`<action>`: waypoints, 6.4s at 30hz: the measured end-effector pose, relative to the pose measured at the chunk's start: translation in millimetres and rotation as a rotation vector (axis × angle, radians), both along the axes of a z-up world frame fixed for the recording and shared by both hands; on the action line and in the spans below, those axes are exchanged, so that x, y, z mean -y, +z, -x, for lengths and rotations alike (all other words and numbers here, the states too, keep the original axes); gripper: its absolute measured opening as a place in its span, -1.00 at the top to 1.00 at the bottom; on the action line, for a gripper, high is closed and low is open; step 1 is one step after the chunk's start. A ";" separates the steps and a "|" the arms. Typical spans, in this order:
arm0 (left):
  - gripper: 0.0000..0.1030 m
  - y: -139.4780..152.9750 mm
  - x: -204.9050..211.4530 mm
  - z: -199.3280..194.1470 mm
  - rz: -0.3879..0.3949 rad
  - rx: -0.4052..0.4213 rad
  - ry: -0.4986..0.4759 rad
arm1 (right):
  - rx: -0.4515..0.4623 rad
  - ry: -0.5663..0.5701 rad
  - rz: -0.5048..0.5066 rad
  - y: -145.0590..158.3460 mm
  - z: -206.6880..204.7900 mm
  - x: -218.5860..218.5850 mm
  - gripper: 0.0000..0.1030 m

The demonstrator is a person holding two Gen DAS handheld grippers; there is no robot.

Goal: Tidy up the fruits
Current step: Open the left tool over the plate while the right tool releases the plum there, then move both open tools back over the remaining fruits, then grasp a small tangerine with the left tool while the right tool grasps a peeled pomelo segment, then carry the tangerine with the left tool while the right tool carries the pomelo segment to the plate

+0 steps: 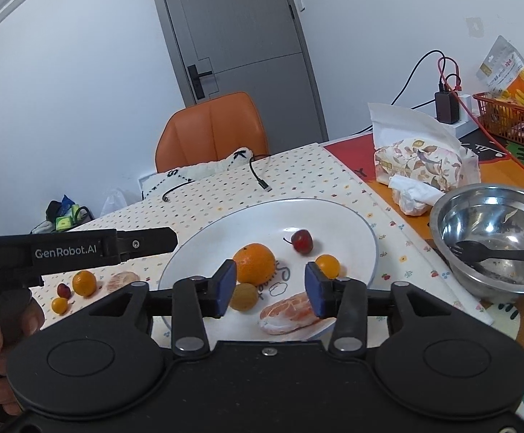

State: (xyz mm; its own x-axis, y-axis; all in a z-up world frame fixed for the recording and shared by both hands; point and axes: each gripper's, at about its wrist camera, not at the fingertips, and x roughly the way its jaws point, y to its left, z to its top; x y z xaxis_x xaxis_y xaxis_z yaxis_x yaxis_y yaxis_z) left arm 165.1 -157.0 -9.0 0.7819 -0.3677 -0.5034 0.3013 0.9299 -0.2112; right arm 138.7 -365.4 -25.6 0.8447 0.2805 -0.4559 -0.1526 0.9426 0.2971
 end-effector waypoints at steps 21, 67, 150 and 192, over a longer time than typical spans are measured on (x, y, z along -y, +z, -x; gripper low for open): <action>0.19 0.9 -65.2 23.5 0.051 0.000 0.115 | 0.018 0.060 -0.040 2.9 6.9 -20.2 -0.38; -0.53 -4.3 -157.7 68.4 -0.008 0.014 0.315 | 0.058 0.194 -0.046 8.9 8.6 -79.0 -0.95; 0.59 -59.0 -190.7 25.0 -0.017 -0.111 0.384 | -0.084 0.356 0.266 -28.5 -59.0 -202.8 0.21; 0.59 -10.6 -125.0 40.4 -0.028 -0.002 0.272 | 0.032 0.275 0.105 17.5 -13.8 -122.6 0.33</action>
